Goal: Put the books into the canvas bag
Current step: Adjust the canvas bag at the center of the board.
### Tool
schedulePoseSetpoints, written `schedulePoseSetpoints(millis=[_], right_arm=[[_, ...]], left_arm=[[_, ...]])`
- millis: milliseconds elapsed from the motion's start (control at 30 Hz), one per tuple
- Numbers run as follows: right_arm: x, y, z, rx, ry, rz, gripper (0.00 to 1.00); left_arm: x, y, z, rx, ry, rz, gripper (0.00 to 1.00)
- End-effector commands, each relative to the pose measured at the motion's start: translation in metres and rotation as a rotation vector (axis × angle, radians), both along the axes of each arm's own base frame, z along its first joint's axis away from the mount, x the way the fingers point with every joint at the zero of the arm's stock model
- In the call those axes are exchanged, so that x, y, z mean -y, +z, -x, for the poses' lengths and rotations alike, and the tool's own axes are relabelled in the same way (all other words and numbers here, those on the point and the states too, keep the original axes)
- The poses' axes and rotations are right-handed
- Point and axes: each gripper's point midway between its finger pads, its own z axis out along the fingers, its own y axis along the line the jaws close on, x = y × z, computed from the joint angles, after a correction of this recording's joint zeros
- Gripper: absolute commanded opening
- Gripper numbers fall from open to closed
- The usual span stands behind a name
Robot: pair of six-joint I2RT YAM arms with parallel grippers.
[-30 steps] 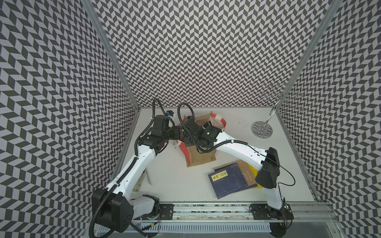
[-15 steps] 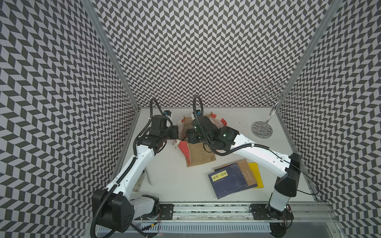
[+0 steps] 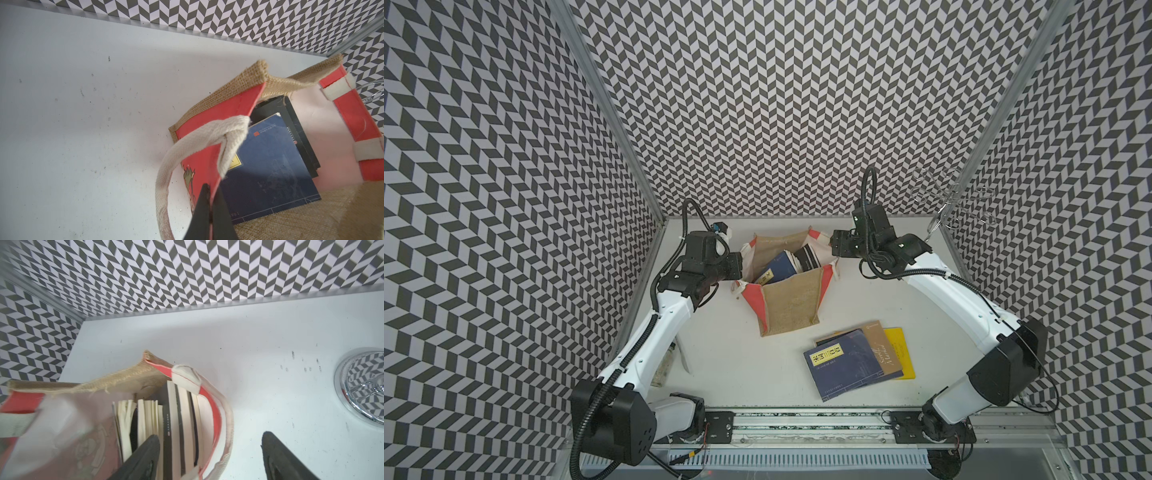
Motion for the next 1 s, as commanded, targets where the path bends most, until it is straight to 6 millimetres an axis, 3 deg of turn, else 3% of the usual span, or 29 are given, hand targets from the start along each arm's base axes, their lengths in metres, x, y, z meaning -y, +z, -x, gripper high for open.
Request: schedulePoseSetpoints(millis=[0, 200, 300, 367, 467, 500, 567, 667, 867, 967], right_arm=[[-0.016, -0.001, -0.004, 0.012, 0.104, -0.028, 0.78], [-0.022, -0.036, -0.017, -0.066, 0.139, -0.036, 0.78], [-0.023, -0.055, -0.024, -0.121, 0.147, -0.043, 0.72], [-0.023, -0.065, -0.027, -0.17, 0.165, -0.048, 0.52], [-0.025, -0.059, -0.03, -0.153, 0.177, -0.073, 0.07], [-0.026, -0.05, -0.029, -0.132, 0.187, -0.087, 0.0], [-0.032, -0.028, -0.027, -0.074, 0.226, -0.119, 0.0], [-0.046, 0.024, -0.013, 0.074, 0.324, -0.193, 0.0], [-0.079, 0.147, 0.044, 0.404, 0.51, -0.309, 0.0], [-0.098, 0.174, 0.069, 0.454, 0.587, -0.347, 0.0]], left_arm=[[-0.003, -0.006, -0.003, -0.011, 0.003, 0.005, 0.02], [-0.002, -0.008, -0.002, -0.015, 0.0, 0.009, 0.02], [-0.002, -0.007, -0.002, -0.012, -0.003, 0.011, 0.02], [-0.002, -0.006, -0.002, -0.009, -0.002, 0.011, 0.02], [-0.002, -0.004, -0.002, -0.005, -0.006, 0.015, 0.02], [-0.001, -0.004, -0.002, -0.003, -0.009, 0.018, 0.02], [0.001, 0.001, -0.001, 0.006, -0.017, 0.024, 0.02], [0.01, 0.013, -0.001, 0.03, -0.061, 0.066, 0.02], [0.044, 0.069, 0.01, 0.128, -0.239, 0.219, 0.02], [0.059, 0.078, 0.017, 0.143, -0.293, 0.242, 0.02]])
